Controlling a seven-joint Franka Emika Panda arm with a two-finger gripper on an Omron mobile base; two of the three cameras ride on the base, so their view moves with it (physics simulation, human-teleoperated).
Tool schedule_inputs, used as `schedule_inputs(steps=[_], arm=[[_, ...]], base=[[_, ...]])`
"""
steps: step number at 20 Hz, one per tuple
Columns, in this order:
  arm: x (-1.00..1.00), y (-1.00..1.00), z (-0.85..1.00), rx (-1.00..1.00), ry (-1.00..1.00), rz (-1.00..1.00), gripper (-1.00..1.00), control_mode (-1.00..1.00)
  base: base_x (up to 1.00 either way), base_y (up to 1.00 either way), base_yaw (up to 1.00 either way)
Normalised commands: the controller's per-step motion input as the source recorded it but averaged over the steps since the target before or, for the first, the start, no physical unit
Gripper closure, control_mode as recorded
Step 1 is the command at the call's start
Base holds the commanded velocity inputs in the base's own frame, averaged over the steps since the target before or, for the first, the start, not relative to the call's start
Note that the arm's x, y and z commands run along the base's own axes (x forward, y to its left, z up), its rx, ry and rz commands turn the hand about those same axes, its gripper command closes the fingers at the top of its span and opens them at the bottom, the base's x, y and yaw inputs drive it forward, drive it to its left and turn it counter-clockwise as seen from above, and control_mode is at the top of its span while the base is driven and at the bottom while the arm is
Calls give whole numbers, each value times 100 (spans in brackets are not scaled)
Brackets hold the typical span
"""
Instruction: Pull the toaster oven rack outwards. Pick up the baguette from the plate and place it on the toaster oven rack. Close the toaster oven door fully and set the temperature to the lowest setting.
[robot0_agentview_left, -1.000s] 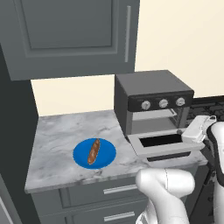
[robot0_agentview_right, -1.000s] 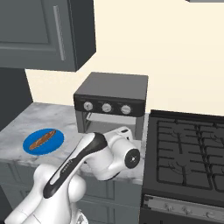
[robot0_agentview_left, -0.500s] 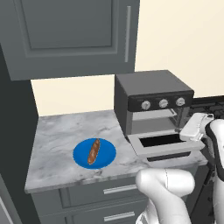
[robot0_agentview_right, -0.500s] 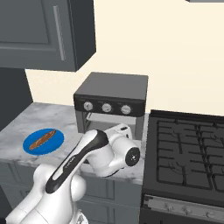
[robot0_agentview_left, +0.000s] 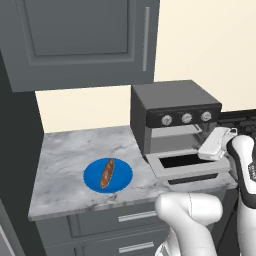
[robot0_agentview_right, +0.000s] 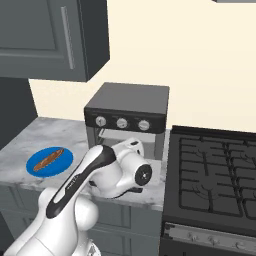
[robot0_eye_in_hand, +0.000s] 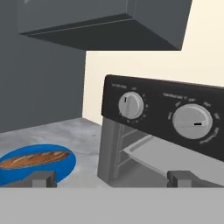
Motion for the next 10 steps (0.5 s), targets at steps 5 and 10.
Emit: schedule_inputs(steps=[5,10], arm=[[24,9,0,0,0,-6,-100,-100],[29,2,-3,-1,0,-5,-100,-100]], base=[[0,0,0],[0,0,0]])
